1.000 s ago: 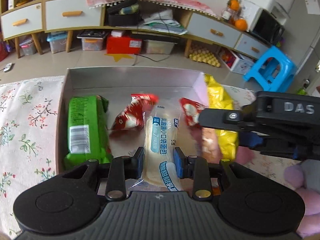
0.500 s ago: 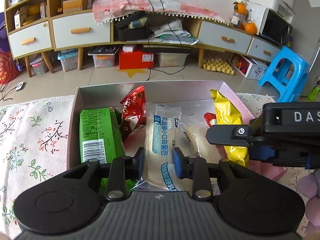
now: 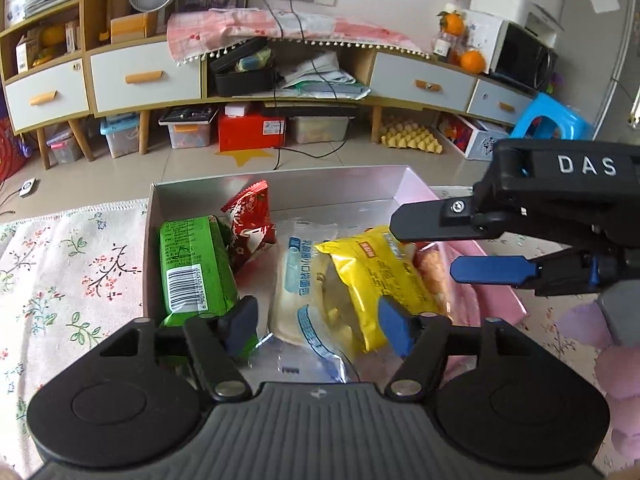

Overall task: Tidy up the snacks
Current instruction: 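Open both tools to release the packs into the box and withdraw, then grasp the gold bar with the left tool while the right grasps the silver bar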

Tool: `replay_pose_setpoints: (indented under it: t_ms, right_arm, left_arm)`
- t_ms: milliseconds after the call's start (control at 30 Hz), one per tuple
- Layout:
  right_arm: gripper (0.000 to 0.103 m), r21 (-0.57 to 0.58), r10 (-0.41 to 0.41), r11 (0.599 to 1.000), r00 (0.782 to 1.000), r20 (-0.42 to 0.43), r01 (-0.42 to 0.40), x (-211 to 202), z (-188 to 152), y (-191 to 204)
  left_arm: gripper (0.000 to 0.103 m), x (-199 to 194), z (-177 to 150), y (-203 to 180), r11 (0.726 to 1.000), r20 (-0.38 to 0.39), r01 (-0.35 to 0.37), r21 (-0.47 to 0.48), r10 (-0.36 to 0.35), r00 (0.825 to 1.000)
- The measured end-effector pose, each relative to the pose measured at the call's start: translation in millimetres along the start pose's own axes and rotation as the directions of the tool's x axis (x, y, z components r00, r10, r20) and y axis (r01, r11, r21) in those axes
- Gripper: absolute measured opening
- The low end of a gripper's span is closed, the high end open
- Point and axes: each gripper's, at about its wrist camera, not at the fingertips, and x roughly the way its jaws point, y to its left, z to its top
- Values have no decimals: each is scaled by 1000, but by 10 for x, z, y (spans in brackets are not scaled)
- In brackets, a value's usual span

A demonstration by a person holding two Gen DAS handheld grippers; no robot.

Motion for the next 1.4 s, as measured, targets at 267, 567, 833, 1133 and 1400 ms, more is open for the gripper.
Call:
replay_pose_setpoints:
  t_ms: [267,567,833,1133,1400]
  right_arm:
    - [82,-60,-46,997,999,4,46,-278,-73,126]
    - [87,-135,-102,986,995,4,102,-632,-280,200]
    - [92,-179,-128,976,992,9,127,-878,-476,197]
    - [96,-274,-143,950,989,41,149,-986,-792,82]
    - [97,-477,-127,871,992,21,122,-939,-1037,-103]
  left_arm:
    - [78,-224,-68,-99,1000,-13,2,6,-1,1000]
    - [94,-525,-226,-190,1000,-20,-12,8,13,1000]
    - [102,-764,-408,-238,999,-22,-47,5,47,999]
    - [102,-838,-742,-265,994,-30,-102,-33,101,994]
    - [95,-671,-979,-306,998,9,-51,-31,51,999]
